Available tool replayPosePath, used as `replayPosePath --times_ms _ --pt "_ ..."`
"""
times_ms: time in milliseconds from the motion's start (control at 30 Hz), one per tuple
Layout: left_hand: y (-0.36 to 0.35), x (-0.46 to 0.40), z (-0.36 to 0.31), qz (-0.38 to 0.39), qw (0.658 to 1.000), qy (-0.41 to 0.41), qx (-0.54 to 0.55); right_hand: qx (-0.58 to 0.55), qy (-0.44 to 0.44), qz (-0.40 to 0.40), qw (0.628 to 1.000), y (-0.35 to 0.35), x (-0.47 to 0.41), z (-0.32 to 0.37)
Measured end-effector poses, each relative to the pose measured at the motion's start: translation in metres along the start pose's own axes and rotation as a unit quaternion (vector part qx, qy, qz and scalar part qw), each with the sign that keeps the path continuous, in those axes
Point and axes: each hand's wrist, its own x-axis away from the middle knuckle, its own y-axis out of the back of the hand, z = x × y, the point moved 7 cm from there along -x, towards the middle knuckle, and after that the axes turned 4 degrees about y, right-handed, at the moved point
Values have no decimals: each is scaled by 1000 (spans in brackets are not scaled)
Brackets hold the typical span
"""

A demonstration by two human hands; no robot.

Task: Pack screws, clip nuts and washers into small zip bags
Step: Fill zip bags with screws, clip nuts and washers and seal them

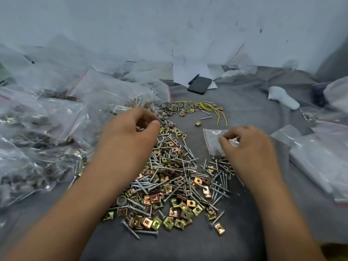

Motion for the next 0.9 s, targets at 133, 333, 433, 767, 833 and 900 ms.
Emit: replayPosePath --times_ms 133,333,433,767,833,900 --pt "-7 0 1 24 1000 -3 -2 52 -14 69 996 -19 0 15" --pt "-11 2 2 32 999 -5 21 94 -47 80 991 -23 -6 18" --pt "-13 0 7 36 997 22 61 79 -36 70 994 -24 -6 20" --pt "-54 5 18 133 942 126 280 -474 10 30 880 -14 26 82" --pt "-53 3 19 119 949 118 265 -468 1 38 883 -19 26 84" --pt "-54 3 21 122 954 122 247 -468 -9 41 883 -23 28 82"
